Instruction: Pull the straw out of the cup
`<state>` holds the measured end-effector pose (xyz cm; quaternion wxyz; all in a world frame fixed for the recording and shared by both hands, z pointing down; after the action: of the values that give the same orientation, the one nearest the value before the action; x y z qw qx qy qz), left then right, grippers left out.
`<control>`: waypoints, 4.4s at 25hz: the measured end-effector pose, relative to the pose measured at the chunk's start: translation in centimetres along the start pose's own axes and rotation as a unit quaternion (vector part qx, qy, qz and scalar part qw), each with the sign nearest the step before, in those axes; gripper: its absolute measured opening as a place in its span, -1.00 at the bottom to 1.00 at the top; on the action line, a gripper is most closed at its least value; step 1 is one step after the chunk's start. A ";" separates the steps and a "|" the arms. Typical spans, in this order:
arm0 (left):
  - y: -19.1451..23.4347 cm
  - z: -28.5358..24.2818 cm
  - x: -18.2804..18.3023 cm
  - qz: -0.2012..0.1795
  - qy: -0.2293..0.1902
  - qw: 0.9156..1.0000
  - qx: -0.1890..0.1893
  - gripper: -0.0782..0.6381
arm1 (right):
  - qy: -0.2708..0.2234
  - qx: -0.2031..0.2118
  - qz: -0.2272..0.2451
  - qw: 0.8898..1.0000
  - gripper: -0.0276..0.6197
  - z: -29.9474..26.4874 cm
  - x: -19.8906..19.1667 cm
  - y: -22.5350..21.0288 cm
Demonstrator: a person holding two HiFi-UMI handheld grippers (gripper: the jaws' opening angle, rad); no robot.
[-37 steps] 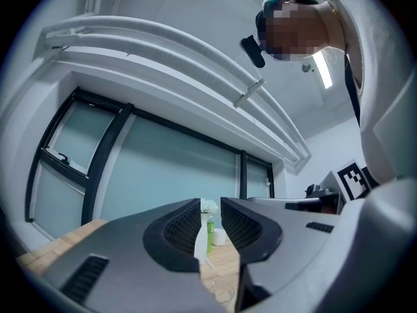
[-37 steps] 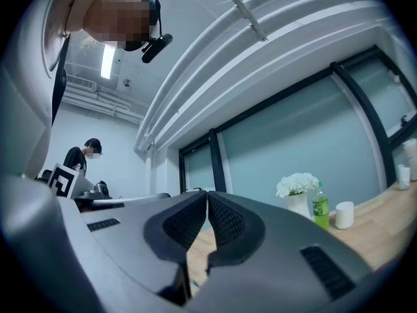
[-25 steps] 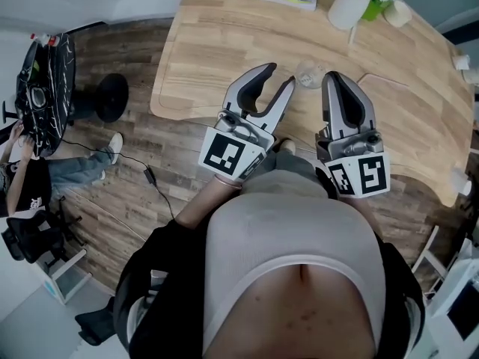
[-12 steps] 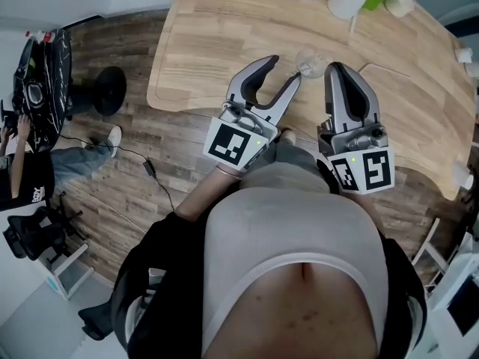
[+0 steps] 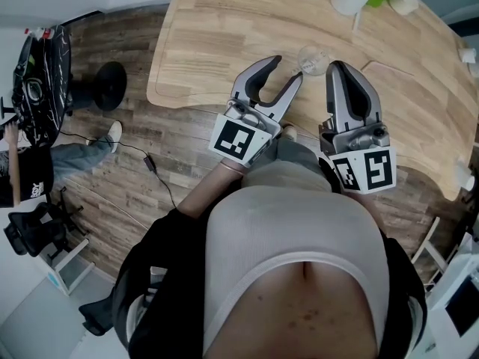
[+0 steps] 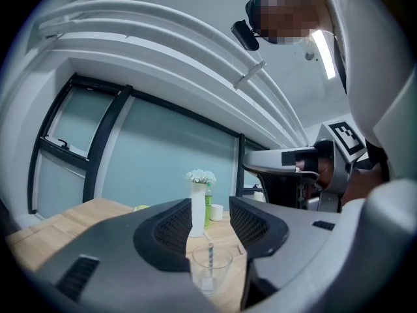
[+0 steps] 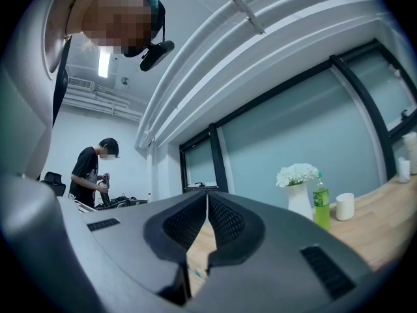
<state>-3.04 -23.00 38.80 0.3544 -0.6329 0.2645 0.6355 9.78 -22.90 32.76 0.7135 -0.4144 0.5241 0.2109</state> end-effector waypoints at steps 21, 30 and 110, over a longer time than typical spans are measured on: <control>-0.2 -0.8 -3.4 0.005 0.049 0.999 0.003 -0.33 | 0.008 -0.004 -0.006 1.000 -0.82 -0.3 -0.3 -1.3; -0.5 -1.3 -4.2 0.002 0.061 0.998 -0.002 -0.44 | 0.012 0.002 -0.009 1.000 -0.82 -0.7 -0.5 -1.7; 0.7 -0.3 -3.4 -0.006 0.088 0.996 0.011 -0.70 | -0.004 0.012 -0.015 1.000 -0.82 -1.3 0.0 -0.7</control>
<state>-3.60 -24.03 42.10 0.3410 -0.6840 0.2976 0.5721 9.51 -24.36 32.87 0.7236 -0.4123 0.5179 0.1955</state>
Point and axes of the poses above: the fingertips, and each gripper's own axes: z backward along the fingers, y to its left, x out of its top, the point moved 5 cm from there along z, backward along the fingers, and after that the axes turned 14 degrees about -z, right-handed, at the moved point
